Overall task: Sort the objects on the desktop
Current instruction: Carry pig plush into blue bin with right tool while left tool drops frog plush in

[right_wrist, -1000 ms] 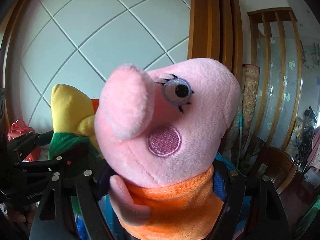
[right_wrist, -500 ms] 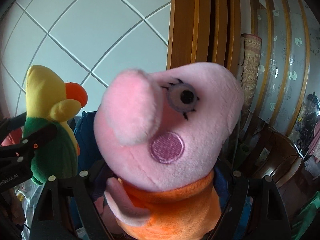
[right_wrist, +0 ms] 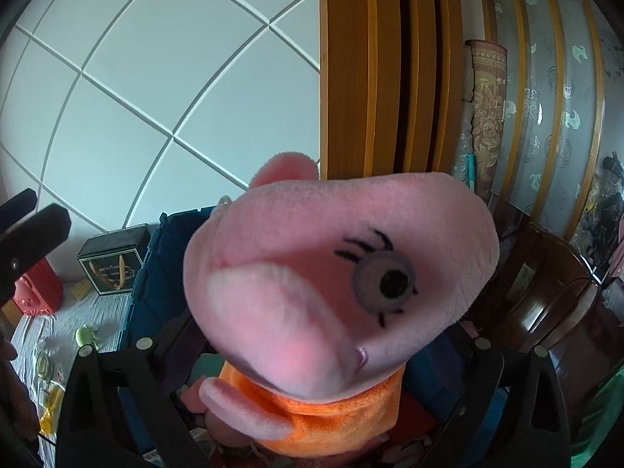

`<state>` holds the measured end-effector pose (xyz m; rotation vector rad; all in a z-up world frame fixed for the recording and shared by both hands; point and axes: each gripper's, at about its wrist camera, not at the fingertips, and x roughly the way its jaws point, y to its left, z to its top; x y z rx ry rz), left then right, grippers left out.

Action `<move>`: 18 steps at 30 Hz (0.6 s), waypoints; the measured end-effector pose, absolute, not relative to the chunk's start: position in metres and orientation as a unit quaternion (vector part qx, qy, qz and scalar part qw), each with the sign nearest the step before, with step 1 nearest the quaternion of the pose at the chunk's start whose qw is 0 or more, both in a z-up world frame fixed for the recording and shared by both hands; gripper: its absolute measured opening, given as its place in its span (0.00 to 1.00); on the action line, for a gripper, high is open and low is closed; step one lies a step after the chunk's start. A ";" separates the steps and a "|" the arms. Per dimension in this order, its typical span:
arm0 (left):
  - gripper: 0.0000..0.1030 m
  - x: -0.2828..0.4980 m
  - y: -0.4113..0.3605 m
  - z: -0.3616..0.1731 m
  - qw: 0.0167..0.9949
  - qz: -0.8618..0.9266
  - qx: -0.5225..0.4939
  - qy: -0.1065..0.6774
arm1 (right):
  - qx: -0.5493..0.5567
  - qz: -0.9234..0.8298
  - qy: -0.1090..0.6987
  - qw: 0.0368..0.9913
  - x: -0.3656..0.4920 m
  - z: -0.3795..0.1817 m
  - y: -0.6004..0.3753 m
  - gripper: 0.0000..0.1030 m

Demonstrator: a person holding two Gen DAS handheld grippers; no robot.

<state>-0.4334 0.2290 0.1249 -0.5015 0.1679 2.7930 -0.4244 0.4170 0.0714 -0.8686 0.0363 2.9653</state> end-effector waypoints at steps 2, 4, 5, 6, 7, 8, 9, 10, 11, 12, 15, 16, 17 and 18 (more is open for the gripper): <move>0.99 -0.427 0.227 0.121 0.152 0.970 -0.178 0.062 | -0.297 0.954 0.018 0.023 -0.428 0.070 0.419 0.99; 0.99 -0.422 0.226 0.119 0.152 0.970 -0.179 0.064 | -0.303 0.952 0.047 0.013 -0.426 0.067 0.425 1.00; 0.99 -0.420 0.225 0.119 0.153 0.970 -0.180 0.063 | -0.305 0.950 0.062 0.007 -0.425 0.066 0.429 1.00; 0.99 -0.417 0.223 0.119 0.152 0.970 -0.181 0.062 | -0.325 0.944 0.056 0.008 -0.428 0.061 0.427 1.00; 0.99 -0.415 0.221 0.119 0.153 0.970 -0.181 0.061 | -0.349 0.936 0.045 0.010 -0.432 0.055 0.425 1.00; 0.99 -0.412 0.219 0.119 0.153 0.970 -0.180 0.059 | -0.350 0.935 0.055 0.008 -0.430 0.051 0.427 1.00; 0.99 -0.410 0.217 0.119 0.152 0.970 -0.179 0.059 | -0.348 0.935 0.067 0.005 -0.426 0.048 0.430 1.00; 0.99 -0.408 0.215 0.119 0.151 0.971 -0.178 0.058 | -0.344 0.936 0.079 0.005 -0.423 0.047 0.433 1.00; 0.99 -0.407 0.213 0.118 0.149 0.971 -0.180 0.058 | -0.350 0.934 0.075 0.011 -0.423 0.044 0.433 1.00; 0.99 -0.406 0.211 0.117 0.149 0.970 -0.182 0.057 | -0.359 0.931 0.068 0.019 -0.423 0.041 0.432 1.00; 0.99 -0.401 0.204 0.113 0.148 0.971 -0.183 0.051 | -0.361 0.930 0.066 0.004 -0.413 0.046 0.430 1.00; 0.99 -0.400 0.202 0.112 0.147 0.971 -0.185 0.047 | -0.354 0.933 0.067 0.001 -0.410 0.051 0.431 1.00; 0.99 -0.399 0.199 0.111 0.149 0.970 -0.187 0.043 | -0.353 0.934 0.061 0.004 -0.409 0.054 0.431 1.00; 0.99 -0.398 0.197 0.110 0.149 0.970 -0.188 0.039 | -0.354 0.934 0.054 0.008 -0.407 0.057 0.426 1.00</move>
